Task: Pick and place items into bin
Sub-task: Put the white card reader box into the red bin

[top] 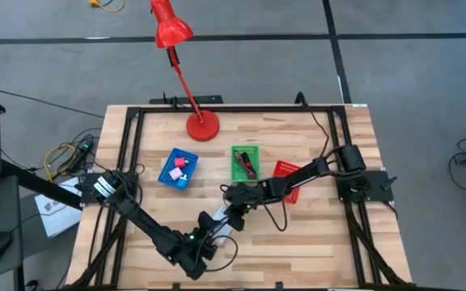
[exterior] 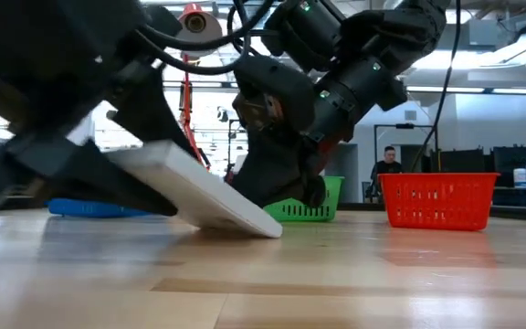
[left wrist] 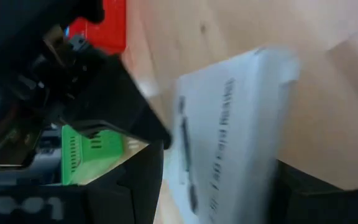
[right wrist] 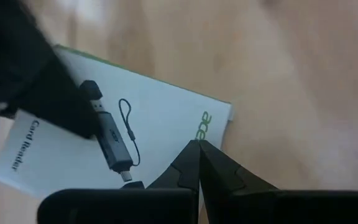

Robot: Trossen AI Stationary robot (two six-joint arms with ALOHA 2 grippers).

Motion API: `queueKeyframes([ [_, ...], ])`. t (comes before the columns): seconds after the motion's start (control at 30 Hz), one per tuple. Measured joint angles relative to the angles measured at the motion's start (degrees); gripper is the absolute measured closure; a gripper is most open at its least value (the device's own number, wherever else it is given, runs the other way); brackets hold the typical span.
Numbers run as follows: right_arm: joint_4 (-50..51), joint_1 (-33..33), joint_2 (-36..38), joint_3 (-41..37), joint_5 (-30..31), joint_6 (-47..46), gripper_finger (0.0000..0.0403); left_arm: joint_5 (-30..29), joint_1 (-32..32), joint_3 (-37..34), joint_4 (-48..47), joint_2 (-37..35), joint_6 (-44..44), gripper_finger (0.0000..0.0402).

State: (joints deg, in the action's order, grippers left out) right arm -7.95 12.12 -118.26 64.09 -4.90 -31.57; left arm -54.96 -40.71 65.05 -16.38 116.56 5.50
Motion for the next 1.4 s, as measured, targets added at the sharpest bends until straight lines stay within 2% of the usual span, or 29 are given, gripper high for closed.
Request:
queueKeyframes([
  [0.1, -4.0, 0.0, -0.3, -0.1, -3.1, 0.0, 0.0403, 0.2, 0.8, 0.7, -1.2, 0.1, 0.3, 0.0224],
  [0.2, -5.2, 0.3, -0.4, -0.2, -3.5, 0.0, 0.0403, 0.8, 1.2, 0.8, -1.2, 0.1, 0.0, 0.0238],
  [0.3, -5.4, 0.2, -0.4, -0.2, -2.7, 0.4, 0.0403, 1.7, 1.1, 0.8, -1.0, 0.0, 0.1, 0.0278],
  [0.47, -5.2, 0.4, -0.4, 1.5, -2.5, 3.8, 0.0403, 0.5, -0.9, 1.6, -2.3, 0.0, 0.1, 0.0367],
  [0.67, -2.6, 1.3, 0.8, 6.0, -0.6, 8.9, 0.0403, -4.8, -3.8, 9.0, -12.9, 0.1, -5.3, 0.0366],
  [0.73, 2.1, 2.1, 2.5, 8.4, 2.2, 11.3, 0.0403, -6.4, -4.5, 13.2, -20.0, 0.0, -9.0, 0.0363],
  [0.83, 13.9, 3.9, 6.5, 10.8, 10.4, 15.1, 0.0403, -7.6, -4.7, 18.1, -31.1, -0.1, -15.9, 0.0365],
  [0.93, 24.2, 6.3, 12.5, 13.0, 20.2, 15.6, 0.0403, -8.3, -3.4, 20.3, -34.7, -0.2, -18.0, 0.0365],
  [1.0, 30.5, 8.3, 17.3, 14.2, 26.0, 15.6, 0.0403, -9.6, -1.6, 20.7, -34.3, -0.2, -15.5, 0.0365],
  [1.1, 41.2, 11.7, 24.6, 14.4, 32.3, 14.1, 0.0403, -11.8, 2.9, 20.7, -30.5, -0.2, -9.0, 0.0365],
  [1.17, 47.2, 14.3, 29.7, 14.4, 35.3, 11.2, 0.0403, -11.4, 7.2, 20.7, -23.7, -0.2, -3.5, 0.0365],
  [1.27, 55.3, 18.5, 37.6, 14.6, 41.7, 4.4, 0.0403, -5.4, 13.5, 20.7, -7.8, -0.2, 8.7, 0.0365],
  [1.4, 64.8, 23.7, 45.3, 14.6, 50.1, -3.0, 0.0403, -1.3, 18.2, 20.7, 15.1, -0.2, 24.8, 0.0365],
])
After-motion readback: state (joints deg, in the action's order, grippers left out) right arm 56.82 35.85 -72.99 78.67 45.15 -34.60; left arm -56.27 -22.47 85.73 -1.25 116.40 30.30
